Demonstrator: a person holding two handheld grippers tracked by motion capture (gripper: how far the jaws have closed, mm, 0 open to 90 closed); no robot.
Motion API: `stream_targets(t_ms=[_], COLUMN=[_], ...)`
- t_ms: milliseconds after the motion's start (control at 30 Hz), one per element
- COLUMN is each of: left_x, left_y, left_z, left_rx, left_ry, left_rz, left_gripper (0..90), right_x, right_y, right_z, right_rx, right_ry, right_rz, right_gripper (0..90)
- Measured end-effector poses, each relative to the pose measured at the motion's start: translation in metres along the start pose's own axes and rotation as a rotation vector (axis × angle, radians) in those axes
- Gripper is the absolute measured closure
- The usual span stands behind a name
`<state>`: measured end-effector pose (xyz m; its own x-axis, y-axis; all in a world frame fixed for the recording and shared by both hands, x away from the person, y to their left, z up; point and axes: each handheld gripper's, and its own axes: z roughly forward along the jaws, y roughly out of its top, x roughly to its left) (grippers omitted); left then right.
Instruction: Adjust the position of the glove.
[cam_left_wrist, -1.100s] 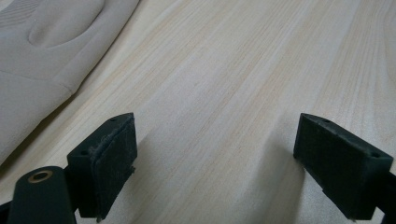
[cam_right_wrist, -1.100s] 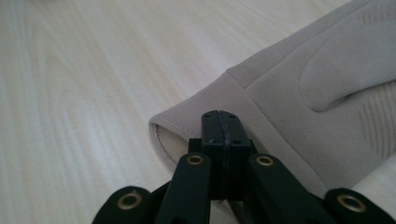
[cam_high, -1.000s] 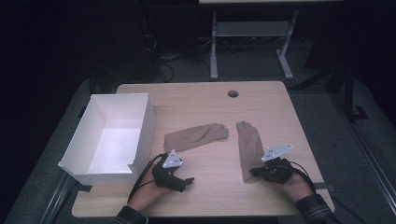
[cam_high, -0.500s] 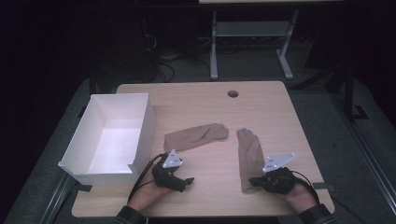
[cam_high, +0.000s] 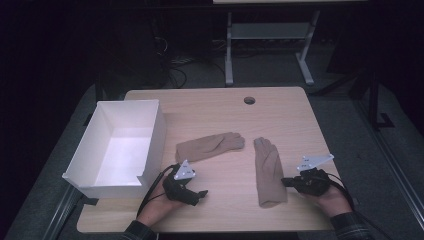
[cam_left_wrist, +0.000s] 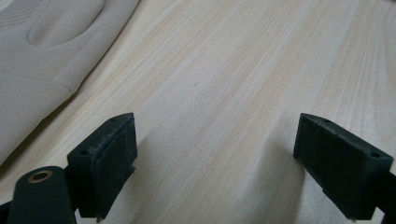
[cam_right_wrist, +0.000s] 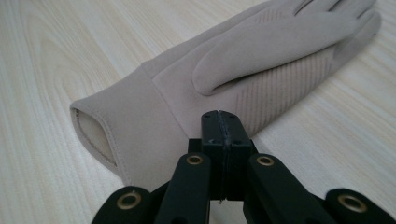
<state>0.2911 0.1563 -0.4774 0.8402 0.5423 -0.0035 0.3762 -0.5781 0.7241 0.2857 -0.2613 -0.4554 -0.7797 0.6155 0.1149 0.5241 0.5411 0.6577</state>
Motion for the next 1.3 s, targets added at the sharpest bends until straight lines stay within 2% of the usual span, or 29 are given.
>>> stream_targets(t_ms=[67, 200, 500, 800, 1000, 1300], left_x=[0.0, 0.0, 0.0, 0.0, 0.0, 0.0], left_y=[0.0, 0.0, 0.0, 0.0, 0.0, 0.0], left_z=[0.0, 0.0, 0.0, 0.0, 0.0, 0.0], left_rx=[0.0, 0.0, 0.0, 0.0, 0.0, 0.0], left_ry=[0.0, 0.0, 0.0, 0.0, 0.0, 0.0], left_rz=[0.0, 0.0, 0.0, 0.0, 0.0, 0.0], left_gripper=[12.8, 12.8, 12.8, 12.8, 12.8, 12.7], right_x=[0.001, 0.003, 0.014, 0.03, 0.035, 0.052], right_y=[0.001, 0.001, 0.005, 0.014, 0.015, 0.023], right_z=[0.004, 0.007, 0.013, 0.023, 0.025, 0.035], right_rx=[0.018, 0.037, 0.04, 0.047, 0.054, 0.058], right_ry=[0.0, 0.007, 0.039, 0.081, 0.101, 0.152], right_rz=[-0.015, -0.013, -0.043, -0.102, -0.103, -0.156], right_gripper=[89.4, 89.7, 89.7, 89.7, 89.7, 89.7])
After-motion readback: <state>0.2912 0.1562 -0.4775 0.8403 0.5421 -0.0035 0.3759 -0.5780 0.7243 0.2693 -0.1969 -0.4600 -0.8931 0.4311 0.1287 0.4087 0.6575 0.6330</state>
